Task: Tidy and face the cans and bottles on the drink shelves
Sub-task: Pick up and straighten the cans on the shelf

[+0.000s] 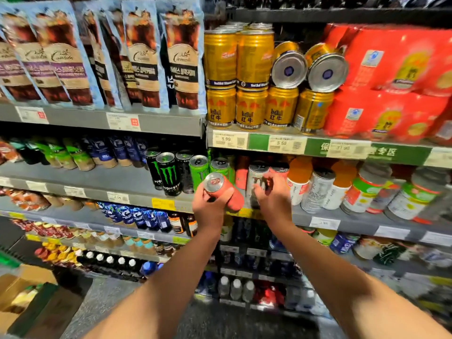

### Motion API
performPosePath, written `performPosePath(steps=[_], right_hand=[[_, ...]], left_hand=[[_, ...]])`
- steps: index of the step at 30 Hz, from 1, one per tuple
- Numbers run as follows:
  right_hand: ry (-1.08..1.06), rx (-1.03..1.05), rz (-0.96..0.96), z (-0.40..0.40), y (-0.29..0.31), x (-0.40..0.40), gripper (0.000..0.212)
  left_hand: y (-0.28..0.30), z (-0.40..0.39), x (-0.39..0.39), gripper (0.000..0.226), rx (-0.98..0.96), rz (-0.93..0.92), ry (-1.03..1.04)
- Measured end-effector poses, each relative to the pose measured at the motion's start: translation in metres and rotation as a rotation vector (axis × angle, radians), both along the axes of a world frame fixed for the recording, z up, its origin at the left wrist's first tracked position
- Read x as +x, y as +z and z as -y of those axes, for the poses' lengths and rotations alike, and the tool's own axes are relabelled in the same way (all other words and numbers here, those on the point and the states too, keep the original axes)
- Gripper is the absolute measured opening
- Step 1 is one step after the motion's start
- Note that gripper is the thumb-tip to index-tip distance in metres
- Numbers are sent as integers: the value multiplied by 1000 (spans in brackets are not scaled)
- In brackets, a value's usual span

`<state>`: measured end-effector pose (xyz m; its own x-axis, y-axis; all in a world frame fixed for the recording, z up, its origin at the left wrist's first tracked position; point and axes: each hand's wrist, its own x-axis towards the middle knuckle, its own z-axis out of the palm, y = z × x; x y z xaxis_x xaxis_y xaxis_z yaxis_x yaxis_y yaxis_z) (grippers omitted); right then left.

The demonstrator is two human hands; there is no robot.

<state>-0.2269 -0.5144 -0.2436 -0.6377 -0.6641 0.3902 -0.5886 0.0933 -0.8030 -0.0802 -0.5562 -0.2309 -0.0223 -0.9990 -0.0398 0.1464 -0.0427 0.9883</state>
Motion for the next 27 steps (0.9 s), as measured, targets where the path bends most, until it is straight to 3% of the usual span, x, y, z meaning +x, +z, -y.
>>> performPosePath(steps=[2, 7, 11, 16, 20, 24, 27], right_hand=[[6, -3, -129, -1, -2, -12, 37], [147, 93, 5, 0, 1, -21, 53], [156, 173, 33, 3, 3, -19, 53], [81, 121, 39, 8, 1, -12, 42], [-32, 101, -86, 13, -14, -1, 40], [-90, 81, 189, 15, -19, 15, 35], [-107, -76, 336, 19, -15, 26, 59]], left_hand=[[-1, -4, -14, 60, -15, -25, -3], [-5, -7, -33, 42, -79, 3, 31], [-7, -5, -39, 41, -71, 22, 61], [-12, 4, -36, 47, -77, 91, 96], [-18, 10, -30, 43, -156, 164, 115], [-18, 18, -22, 46, -116, 119, 84], [-21, 28, -15, 45, -102, 69, 22]])
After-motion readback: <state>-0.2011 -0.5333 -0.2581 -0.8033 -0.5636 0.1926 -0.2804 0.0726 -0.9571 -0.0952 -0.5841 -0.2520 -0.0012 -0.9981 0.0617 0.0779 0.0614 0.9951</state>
